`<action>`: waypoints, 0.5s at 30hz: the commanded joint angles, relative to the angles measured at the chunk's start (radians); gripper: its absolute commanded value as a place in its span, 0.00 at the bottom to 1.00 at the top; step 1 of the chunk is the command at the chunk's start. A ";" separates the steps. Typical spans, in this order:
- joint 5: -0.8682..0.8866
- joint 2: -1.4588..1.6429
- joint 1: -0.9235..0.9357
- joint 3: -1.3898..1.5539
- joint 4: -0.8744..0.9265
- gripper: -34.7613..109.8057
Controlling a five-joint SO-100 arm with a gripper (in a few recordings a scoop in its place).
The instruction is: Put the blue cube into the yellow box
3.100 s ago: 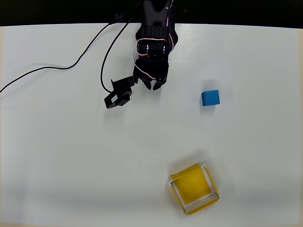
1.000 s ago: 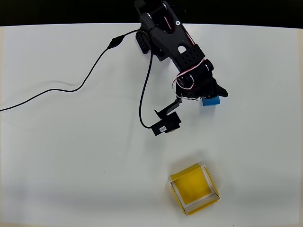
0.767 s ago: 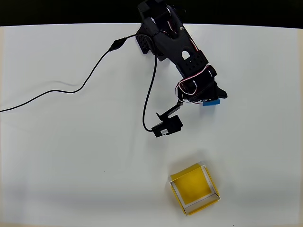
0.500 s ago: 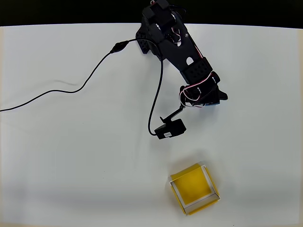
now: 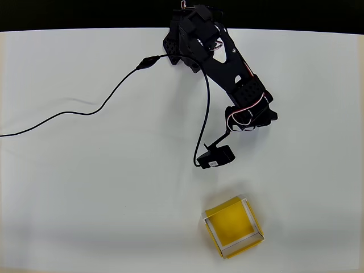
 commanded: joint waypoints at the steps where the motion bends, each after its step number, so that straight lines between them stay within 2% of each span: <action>1: -0.018 0.026 -0.015 -0.074 -0.011 0.52; 15: -0.011 0.009 -0.035 -0.071 -0.023 0.39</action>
